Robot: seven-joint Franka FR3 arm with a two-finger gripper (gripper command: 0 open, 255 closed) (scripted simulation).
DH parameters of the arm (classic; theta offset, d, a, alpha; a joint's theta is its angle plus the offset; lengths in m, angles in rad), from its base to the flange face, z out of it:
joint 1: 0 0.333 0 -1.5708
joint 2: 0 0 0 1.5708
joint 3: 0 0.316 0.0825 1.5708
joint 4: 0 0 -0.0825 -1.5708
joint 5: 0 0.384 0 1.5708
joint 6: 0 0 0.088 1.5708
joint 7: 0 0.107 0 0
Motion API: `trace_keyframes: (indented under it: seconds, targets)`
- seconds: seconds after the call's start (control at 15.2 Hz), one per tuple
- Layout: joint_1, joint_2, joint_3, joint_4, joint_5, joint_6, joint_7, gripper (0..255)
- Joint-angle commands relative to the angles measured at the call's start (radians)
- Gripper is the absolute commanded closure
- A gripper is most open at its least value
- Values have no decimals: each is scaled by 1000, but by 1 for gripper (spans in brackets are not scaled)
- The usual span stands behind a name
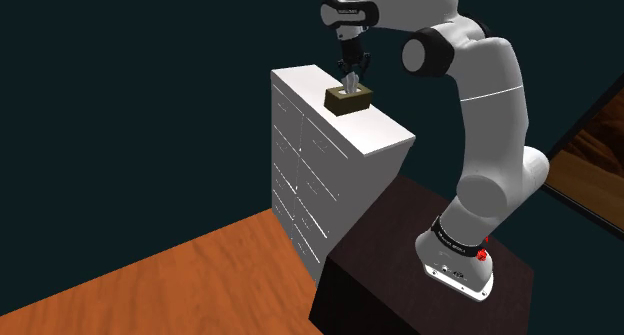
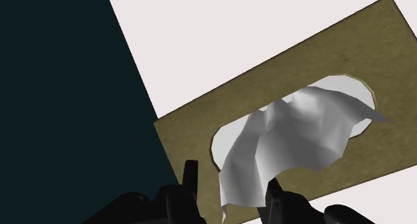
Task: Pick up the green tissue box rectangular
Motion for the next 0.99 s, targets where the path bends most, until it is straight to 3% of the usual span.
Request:
trace_keyframes:
  seconds: [0.0,0.46,0.92]
  targets:
    - [2,3,2,-2,10,2,0,255]
    - [1,1,2,-3,9,2,-1,255]
    - [-4,21,-1,124,9,-103,-23,255]
